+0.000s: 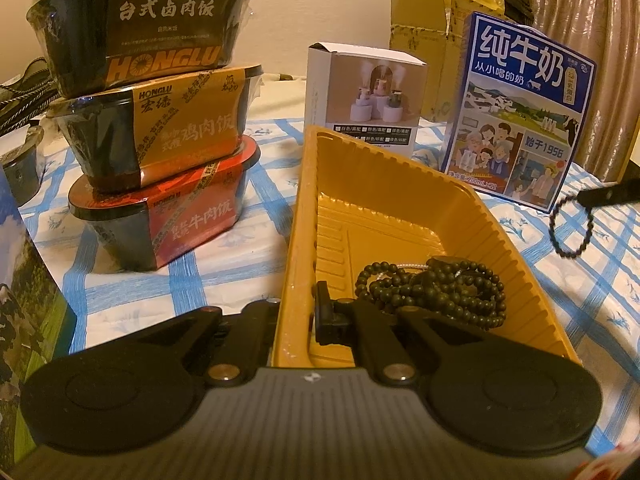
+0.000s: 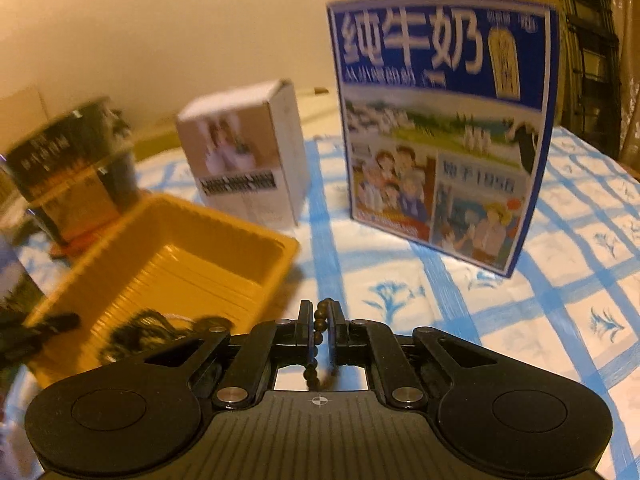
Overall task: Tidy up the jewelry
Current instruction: 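Grasp the small dark bead bracelet with the right gripper and lift, then lower the bead bracelet into the tray and open the right gripper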
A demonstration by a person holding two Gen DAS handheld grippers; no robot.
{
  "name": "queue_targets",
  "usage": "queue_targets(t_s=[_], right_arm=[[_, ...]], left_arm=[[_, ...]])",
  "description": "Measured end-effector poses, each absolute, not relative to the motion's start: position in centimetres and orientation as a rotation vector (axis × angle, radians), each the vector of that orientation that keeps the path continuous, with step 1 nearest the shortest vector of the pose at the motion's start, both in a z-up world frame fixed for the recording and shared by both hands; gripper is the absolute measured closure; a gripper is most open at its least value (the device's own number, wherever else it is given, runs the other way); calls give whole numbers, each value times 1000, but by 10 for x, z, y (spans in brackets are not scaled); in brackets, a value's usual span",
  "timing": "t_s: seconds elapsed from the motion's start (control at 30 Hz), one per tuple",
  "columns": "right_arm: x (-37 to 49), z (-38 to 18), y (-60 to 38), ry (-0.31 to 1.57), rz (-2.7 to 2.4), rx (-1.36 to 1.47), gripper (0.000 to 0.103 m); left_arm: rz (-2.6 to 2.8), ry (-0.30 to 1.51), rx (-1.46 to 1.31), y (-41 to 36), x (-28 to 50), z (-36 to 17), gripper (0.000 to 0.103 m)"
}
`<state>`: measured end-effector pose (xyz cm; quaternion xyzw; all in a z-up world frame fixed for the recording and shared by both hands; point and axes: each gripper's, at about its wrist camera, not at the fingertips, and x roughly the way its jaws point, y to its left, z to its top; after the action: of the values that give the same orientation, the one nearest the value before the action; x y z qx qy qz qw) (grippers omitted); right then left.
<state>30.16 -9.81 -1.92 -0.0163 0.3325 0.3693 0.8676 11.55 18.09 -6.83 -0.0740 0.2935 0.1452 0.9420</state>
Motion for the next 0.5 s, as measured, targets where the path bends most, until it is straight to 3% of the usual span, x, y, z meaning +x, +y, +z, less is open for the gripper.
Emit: queue_targets(t_s=[0.5], right_arm=[[250,6,-34,731,1068,90,96]], left_arm=[[292,592,-156,180,115,-67,99]])
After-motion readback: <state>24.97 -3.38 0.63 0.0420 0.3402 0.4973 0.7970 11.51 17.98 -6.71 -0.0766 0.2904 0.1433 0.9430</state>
